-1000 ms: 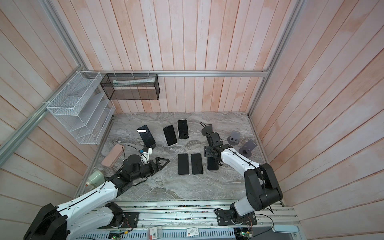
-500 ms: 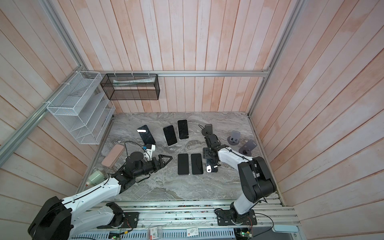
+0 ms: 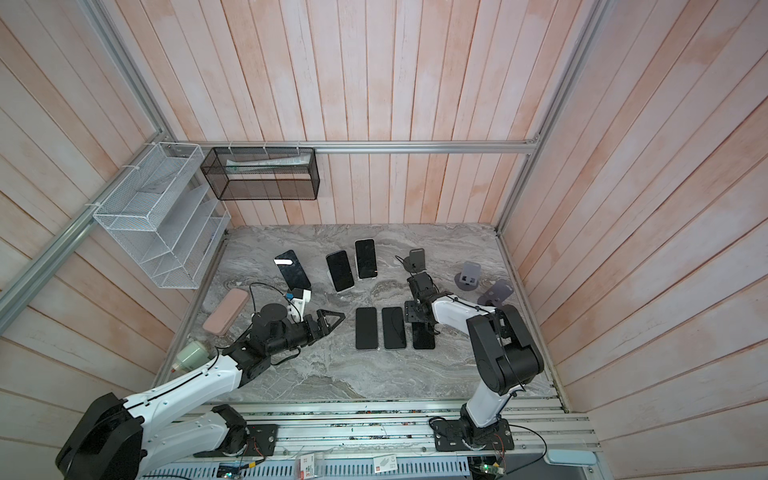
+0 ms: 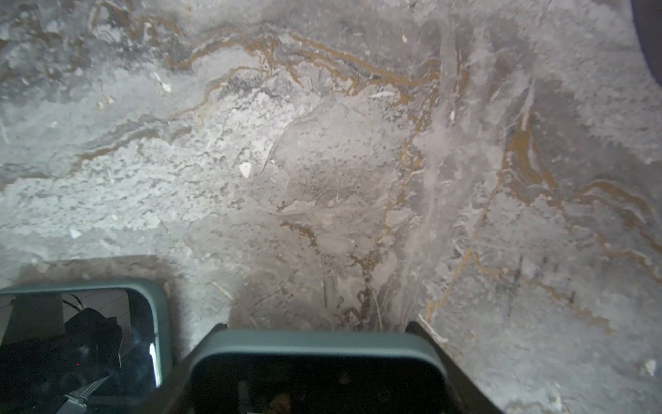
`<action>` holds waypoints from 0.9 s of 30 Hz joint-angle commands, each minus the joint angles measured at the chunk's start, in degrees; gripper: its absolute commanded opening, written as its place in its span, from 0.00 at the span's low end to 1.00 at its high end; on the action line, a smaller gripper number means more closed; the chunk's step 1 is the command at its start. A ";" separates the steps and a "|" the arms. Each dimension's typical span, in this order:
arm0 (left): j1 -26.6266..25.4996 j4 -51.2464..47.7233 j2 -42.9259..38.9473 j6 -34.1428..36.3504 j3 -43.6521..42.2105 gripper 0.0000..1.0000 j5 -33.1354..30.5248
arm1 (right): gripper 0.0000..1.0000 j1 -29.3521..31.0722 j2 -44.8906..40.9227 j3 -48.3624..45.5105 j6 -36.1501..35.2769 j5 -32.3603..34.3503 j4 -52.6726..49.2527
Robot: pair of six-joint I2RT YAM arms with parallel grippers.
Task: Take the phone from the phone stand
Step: 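Lower the grey-green-cased phone flat next to the teal-cased phone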
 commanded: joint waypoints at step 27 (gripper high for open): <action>-0.10 -1.73 2.60 1.40 1.12 1.00 -0.66 | 0.77 0.31 5.16 -0.90 0.31 0.34 2.26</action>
